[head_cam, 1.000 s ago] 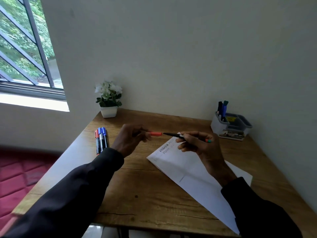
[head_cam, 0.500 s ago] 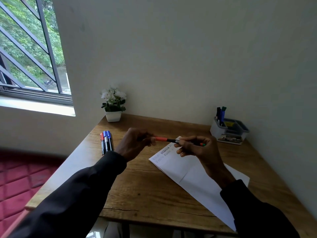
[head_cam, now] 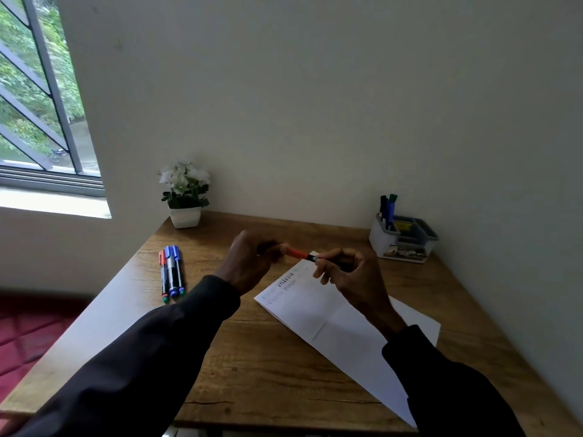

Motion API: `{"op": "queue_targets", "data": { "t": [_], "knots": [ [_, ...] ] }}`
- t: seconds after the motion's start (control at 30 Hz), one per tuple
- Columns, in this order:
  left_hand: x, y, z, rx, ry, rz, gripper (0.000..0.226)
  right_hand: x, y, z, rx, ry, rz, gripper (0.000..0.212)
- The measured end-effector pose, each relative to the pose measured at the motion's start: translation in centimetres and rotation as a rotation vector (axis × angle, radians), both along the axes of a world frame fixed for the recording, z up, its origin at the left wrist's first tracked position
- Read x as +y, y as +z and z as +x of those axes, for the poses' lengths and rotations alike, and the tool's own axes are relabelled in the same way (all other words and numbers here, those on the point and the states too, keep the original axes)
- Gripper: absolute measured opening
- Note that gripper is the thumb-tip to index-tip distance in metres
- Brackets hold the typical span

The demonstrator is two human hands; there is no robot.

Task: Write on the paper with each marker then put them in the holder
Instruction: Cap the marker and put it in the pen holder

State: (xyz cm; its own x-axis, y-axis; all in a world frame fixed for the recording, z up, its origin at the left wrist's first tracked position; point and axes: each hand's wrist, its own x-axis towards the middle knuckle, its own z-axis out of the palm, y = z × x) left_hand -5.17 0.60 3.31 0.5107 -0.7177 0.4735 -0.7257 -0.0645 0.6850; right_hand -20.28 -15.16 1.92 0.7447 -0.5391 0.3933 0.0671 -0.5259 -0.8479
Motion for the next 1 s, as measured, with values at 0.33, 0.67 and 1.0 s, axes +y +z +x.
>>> {"op": "queue_targets", "data": {
  "t": [0.33,0.67,1.0],
  "knots": [
    [-5.0,1.8,0.6,0.281,-0.107,-0.193,0.015,-8.2,2.0,0.2,0.056,-0.200,-0.201,0.015],
    [-6.3,-0.2,1.9,0.341,-0.083,-0.199,0.012,-20.4,6.4,-1.1,-0.024,-0.647,-0.243,0.012],
    [-5.6,-0.7,2.5,0.331,-0.044,-0.150,0.014,-22.8,3.3,2.1,0.338,-0.640,-0.274,0.019]
  ]
}}
